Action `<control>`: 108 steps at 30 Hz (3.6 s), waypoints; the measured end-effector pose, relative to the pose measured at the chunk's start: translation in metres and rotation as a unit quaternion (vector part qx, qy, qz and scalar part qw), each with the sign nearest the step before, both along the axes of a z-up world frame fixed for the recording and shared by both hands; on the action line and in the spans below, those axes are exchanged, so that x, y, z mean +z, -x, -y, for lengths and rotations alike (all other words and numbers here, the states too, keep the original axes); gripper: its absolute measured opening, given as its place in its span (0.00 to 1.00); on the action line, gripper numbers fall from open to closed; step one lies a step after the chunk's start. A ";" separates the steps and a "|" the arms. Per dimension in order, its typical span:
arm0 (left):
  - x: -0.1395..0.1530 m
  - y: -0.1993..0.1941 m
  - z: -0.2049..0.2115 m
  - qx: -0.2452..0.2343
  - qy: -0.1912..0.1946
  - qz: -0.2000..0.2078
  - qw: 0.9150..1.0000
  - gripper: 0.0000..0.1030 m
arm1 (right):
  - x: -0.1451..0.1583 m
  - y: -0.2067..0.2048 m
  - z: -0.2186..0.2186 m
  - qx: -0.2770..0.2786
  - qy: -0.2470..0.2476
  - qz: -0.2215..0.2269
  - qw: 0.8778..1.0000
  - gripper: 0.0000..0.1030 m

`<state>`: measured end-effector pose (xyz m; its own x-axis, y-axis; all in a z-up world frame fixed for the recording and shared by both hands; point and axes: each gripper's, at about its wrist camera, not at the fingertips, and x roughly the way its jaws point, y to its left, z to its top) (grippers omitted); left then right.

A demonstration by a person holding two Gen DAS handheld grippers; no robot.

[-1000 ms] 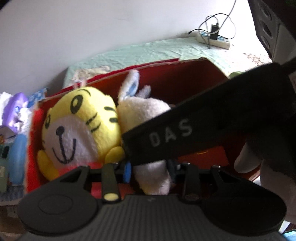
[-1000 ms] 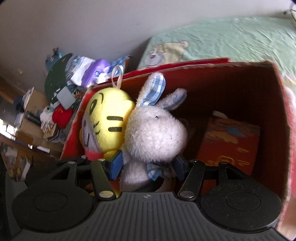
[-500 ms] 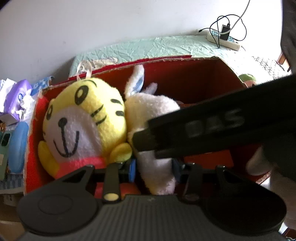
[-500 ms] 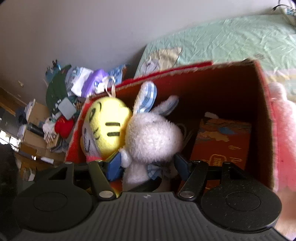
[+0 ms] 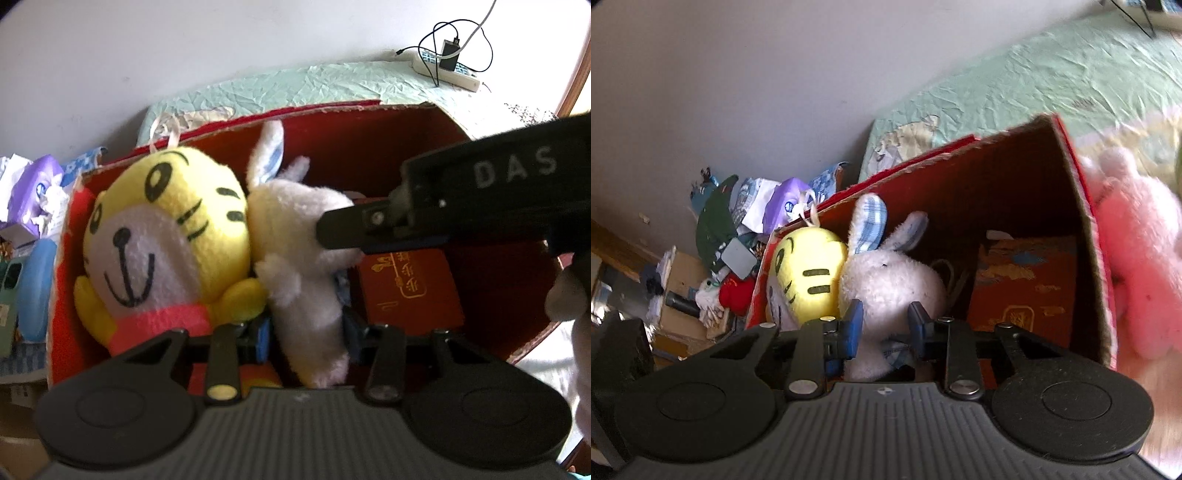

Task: Organize objects
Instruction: 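Open the right gripper to release the bunny in the box, then withdraw the right gripper from the box toward the pink teddy bear, then lower the right gripper onto the pink teddy bear and close on it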

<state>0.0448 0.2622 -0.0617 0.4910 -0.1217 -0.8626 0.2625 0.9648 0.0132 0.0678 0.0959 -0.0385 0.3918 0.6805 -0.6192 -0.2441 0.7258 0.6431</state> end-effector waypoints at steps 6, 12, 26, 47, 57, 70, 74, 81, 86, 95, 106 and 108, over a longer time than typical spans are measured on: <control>-0.002 -0.005 -0.003 0.013 0.007 -0.009 1.000 0.47 | -0.002 0.001 -0.009 0.006 0.020 0.021 1.000 0.29; -0.001 -0.002 -0.001 0.019 0.008 -0.012 1.000 0.48 | 0.001 0.006 -0.005 0.008 0.022 0.032 0.999 0.33; 0.004 0.005 -0.007 0.018 0.011 -0.017 1.000 0.47 | 0.009 0.017 0.003 -0.007 0.036 0.046 0.998 0.40; 0.031 0.038 0.004 0.009 -0.008 0.022 1.000 0.61 | 0.018 0.047 0.027 -0.048 0.034 0.077 0.995 0.40; 0.046 0.053 0.009 0.040 -0.031 0.049 0.998 0.66 | 0.026 0.062 0.047 -0.051 0.007 0.092 0.994 0.40; 0.070 0.069 0.062 0.070 -0.059 0.090 0.992 0.79 | 0.038 0.068 0.110 -0.048 -0.011 0.104 0.993 0.40; 0.071 0.070 0.089 0.067 -0.061 0.088 0.992 0.79 | 0.036 0.070 0.137 -0.051 -0.011 0.099 0.994 0.40; 0.076 0.071 0.133 0.059 -0.061 0.095 0.992 0.79 | 0.031 0.068 0.185 -0.063 -0.010 0.090 0.994 0.40; 0.074 0.071 0.168 0.036 -0.051 0.102 0.993 0.79 | 0.016 0.064 0.220 -0.084 -0.001 0.070 0.994 0.40; 0.043 0.066 0.223 -0.030 -0.010 0.074 0.997 0.76 | -0.024 0.051 0.272 -0.128 0.011 0.015 0.992 0.42; 0.008 0.029 0.257 -0.051 0.035 0.022 0.998 0.57 | -0.068 0.031 0.295 -0.140 0.001 -0.056 0.989 0.46; 0.004 0.022 0.259 -0.057 0.047 0.013 0.997 0.55 | -0.073 0.029 0.296 -0.138 -0.006 -0.063 0.988 0.47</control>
<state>0.0228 0.0036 -0.0579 0.4915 -0.2570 -0.8321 0.3706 0.9264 -0.0672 0.0389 -0.1998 -0.1118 0.4832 0.5663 -0.6677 0.0447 0.7457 0.6647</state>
